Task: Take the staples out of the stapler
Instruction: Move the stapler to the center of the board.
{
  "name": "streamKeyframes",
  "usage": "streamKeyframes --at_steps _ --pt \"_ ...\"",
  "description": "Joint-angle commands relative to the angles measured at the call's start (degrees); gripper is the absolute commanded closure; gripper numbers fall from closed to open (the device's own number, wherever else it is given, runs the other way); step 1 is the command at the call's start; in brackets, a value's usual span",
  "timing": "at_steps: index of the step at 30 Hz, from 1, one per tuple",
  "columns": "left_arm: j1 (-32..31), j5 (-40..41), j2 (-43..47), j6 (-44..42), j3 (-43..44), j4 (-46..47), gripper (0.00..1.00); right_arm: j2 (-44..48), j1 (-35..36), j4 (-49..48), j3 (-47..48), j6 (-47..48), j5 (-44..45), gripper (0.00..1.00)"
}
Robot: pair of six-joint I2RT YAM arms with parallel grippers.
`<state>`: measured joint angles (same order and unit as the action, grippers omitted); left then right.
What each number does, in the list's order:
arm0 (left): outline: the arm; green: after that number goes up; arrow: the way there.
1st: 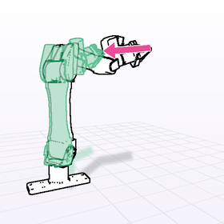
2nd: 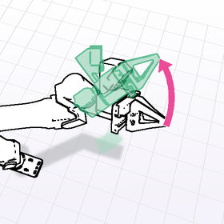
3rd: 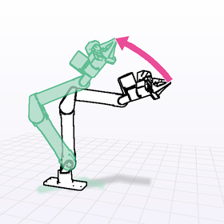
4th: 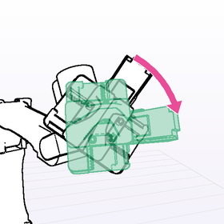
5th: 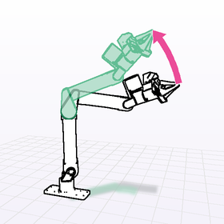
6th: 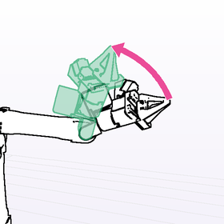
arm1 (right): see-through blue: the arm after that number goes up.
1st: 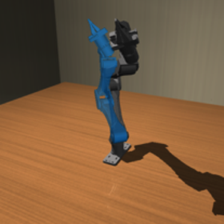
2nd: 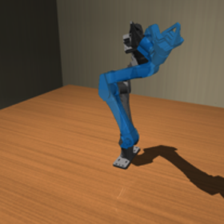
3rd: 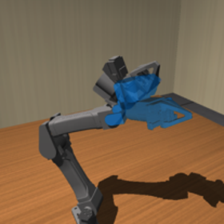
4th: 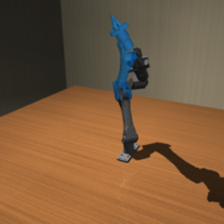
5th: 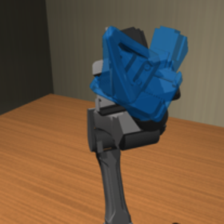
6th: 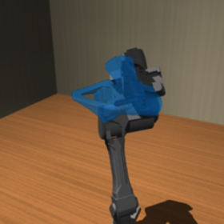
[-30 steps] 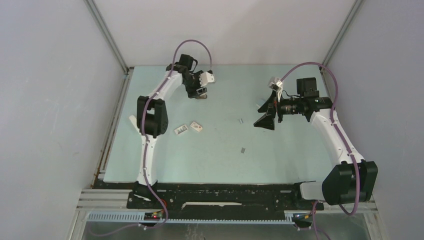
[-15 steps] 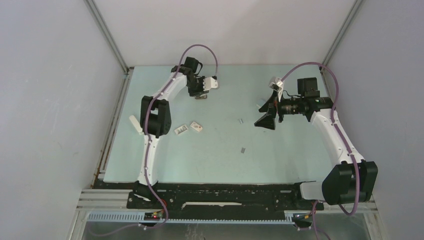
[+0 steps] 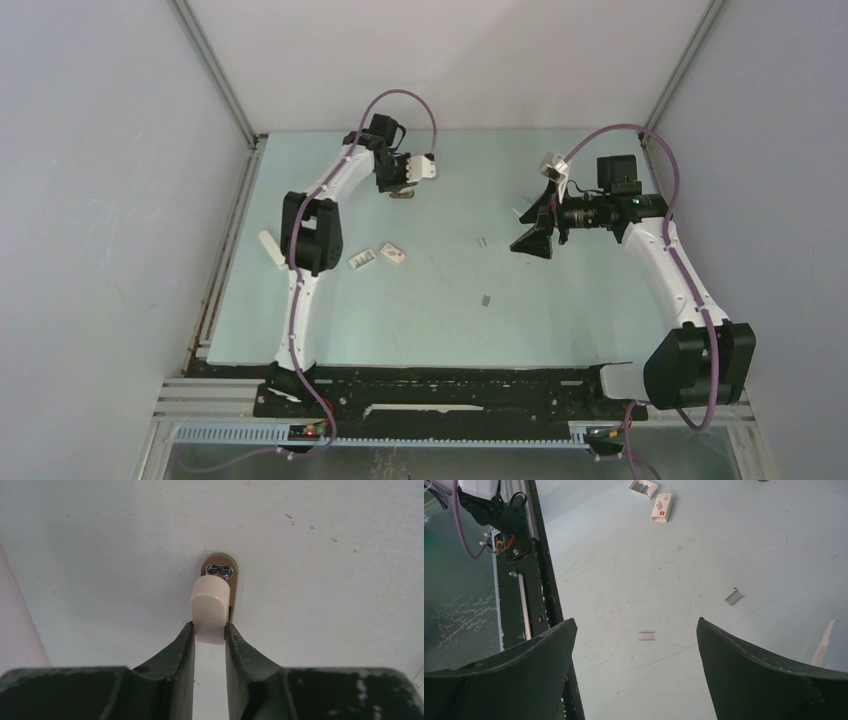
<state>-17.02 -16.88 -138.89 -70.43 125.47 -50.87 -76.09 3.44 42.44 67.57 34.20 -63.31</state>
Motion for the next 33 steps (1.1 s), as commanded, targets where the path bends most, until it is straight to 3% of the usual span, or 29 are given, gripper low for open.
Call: streamKeyframes --at_steps 1,18,33 --pt "0.00 -1.01 5.16 -2.39 -1.21 -1.34 0.83 0.95 -0.39 0.22 0.58 0.53 -0.47 0.00" --pt "-2.64 -5.44 14.26 1.40 -14.48 -1.93 0.88 1.10 -1.25 0.26 0.59 0.12 -1.29 0.00" --pt "-14.60 -6.16 22.18 10.47 -29.76 5.59 0.91 0.49 -1.63 0.97 0.60 1.17 -0.07 0.00"
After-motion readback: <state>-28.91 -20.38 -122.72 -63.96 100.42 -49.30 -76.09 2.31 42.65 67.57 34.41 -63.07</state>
